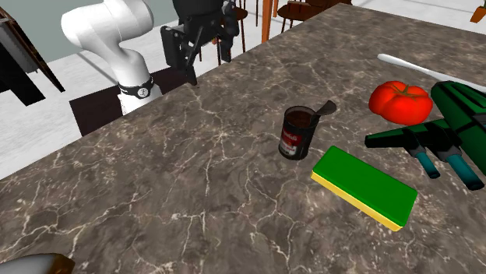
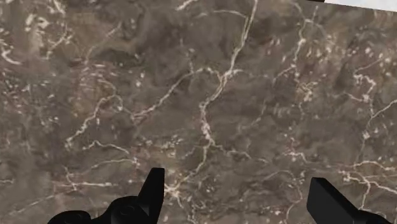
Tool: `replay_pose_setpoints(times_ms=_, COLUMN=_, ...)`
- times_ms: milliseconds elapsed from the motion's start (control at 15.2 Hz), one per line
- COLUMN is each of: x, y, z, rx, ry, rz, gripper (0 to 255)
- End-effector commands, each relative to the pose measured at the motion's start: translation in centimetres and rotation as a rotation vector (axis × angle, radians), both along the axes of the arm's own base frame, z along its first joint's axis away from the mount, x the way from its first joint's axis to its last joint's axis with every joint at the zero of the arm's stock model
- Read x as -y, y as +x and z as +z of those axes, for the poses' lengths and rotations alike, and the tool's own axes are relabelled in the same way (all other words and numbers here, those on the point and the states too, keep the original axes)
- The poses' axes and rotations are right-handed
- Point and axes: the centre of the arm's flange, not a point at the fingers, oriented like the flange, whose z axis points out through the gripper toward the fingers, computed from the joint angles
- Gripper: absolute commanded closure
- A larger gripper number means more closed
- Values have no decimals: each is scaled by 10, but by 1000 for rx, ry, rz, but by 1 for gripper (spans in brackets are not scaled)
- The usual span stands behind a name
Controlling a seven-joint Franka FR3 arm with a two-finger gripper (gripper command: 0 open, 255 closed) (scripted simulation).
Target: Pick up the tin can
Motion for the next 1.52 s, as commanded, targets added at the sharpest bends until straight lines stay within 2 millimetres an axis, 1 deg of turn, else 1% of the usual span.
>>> replay_pose_setpoints(times_ms=0, x=-7, y=20, z=1, rx=20, ry=-3, rz=11, gripper=0)
replay_pose_setpoints(times_ms=858, x=-57, y=168, z=1, rx=137, ry=-27, rz=81, gripper=0)
replay_pose_setpoints(times_ms=924, x=-60, y=174, z=2, rx=141, ry=-28, rz=84, gripper=0)
replay_pose_setpoints(times_ms=1452, x=-60, y=174, z=-38, rx=141, ry=-28, rz=84, gripper=0)
